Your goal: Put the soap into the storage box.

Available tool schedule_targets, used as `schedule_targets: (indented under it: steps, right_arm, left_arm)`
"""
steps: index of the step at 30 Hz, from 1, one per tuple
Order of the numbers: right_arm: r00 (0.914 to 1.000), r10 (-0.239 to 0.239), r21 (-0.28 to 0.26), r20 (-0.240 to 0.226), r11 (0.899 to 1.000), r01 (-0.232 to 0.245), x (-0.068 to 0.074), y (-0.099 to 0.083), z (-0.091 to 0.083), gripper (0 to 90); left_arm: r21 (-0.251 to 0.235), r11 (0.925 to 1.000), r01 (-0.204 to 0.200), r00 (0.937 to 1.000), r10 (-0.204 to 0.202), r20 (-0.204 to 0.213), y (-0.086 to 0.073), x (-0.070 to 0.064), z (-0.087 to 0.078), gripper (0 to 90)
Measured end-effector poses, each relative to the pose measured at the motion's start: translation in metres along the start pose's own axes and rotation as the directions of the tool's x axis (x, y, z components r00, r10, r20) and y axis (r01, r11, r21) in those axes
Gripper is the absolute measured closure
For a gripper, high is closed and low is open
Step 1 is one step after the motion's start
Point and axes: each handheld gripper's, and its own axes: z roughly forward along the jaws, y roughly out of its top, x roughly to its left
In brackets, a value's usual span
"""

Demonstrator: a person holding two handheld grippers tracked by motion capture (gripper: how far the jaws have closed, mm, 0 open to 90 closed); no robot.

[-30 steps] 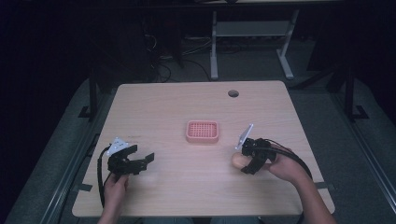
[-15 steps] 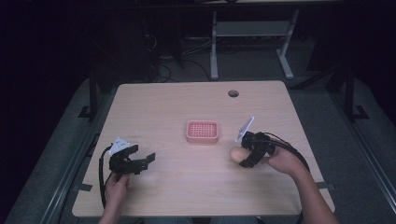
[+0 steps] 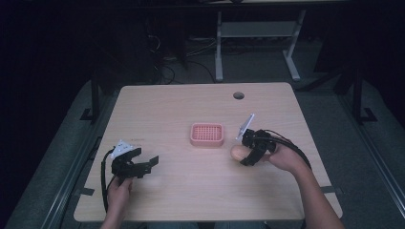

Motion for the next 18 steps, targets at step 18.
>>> schedule_targets:
  steps: [18]
  right_arm:
    - [0.9999,-0.014,-0.014,0.002,1.000,0.014,-0.011,0.018,-0.009,31.9]
  left_arm:
    - [-0.004,1.0000,0.000,1.0000,0.000,-0.002,0.000,0.001,-0.001,14.3]
